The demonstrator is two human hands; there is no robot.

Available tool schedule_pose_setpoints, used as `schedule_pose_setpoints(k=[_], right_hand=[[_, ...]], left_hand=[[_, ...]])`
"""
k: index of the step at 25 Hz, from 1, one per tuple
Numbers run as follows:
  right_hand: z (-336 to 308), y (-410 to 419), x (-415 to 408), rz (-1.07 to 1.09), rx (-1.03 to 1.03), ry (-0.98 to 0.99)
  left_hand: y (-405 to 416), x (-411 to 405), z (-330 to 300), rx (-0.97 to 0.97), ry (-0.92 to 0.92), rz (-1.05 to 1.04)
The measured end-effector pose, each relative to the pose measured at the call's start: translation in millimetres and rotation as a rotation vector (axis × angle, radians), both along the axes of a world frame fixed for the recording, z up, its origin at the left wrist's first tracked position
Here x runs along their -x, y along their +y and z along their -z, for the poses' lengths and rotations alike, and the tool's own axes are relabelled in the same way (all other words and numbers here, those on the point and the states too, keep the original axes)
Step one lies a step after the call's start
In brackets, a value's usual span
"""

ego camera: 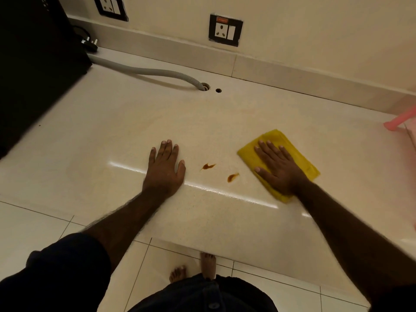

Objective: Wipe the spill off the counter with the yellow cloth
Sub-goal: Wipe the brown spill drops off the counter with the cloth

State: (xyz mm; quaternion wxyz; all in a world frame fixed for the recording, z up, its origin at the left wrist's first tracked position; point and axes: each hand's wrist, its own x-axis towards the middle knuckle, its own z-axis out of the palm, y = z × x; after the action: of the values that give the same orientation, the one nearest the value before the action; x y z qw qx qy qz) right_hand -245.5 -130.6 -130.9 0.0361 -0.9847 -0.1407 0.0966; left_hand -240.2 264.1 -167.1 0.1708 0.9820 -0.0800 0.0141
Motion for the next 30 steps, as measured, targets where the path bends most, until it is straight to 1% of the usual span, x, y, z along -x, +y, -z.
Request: schedule_pose_setpoints(k=[2,4,7,9,11,13,15,19,21,23,26,28,30], right_hand=[[7.0,-4.8,46.5,0.117,-0.005,-0.03],[14.7,8.2,93.8,0.186,0.0,-0.061],[23.7,56.4,144.2,0.23,0.009,-0.092],[30.7,97.2,154.8,0.242,-0.014,-0.113],[36.3,128.3,152.1,0.25,-0.052,-0.148],[38.9,132.7,139.7,0.257,-0.066,-0.163],[37.4,113.3,120.9,0.321,-0.06,-0.175],[19.6,58.9,51.8,0.565,-0.026,-0.162],[11.5,51.8,9.3,0.598,-0.054,-0.117],[5.5,63.4,-26.7,0.564,-0.089,-0.071],[0.9,94.7,-46.0,0.386,-0.065,-0.022],[2.0,104.1,-29.4,0.236,-0.054,-0.006],[6.8,97.1,6.5,0.155,-0.055,-0.032]], left_hand=[[-1.0,0.4,-1.9,-0.005,-0.007,0.0],[-2.2,0.0,-3.0,-0.015,-0.011,-0.002],[-3.9,-0.1,-3.4,-0.012,0.007,-0.004],[-4.3,-0.5,-4.1,-0.011,0.01,-0.008],[-5.0,-0.2,-4.2,-0.015,0.005,-0.008],[-5.5,0.3,-3.3,-0.005,0.006,-0.007],[-5.6,-0.1,-3.3,0.011,0.015,-0.004],[-6.6,-3.6,-4.4,0.009,0.016,0.007],[-6.0,-2.3,-4.5,0.003,0.023,0.004],[-4.2,-1.4,-5.5,-0.001,0.03,-0.003],[-2.5,-1.4,-7.1,-0.01,0.033,-0.001],[-2.1,-2.2,-6.9,-0.015,0.027,-0.005],[-2.9,-1.5,-6.2,-0.007,0.014,-0.012]])
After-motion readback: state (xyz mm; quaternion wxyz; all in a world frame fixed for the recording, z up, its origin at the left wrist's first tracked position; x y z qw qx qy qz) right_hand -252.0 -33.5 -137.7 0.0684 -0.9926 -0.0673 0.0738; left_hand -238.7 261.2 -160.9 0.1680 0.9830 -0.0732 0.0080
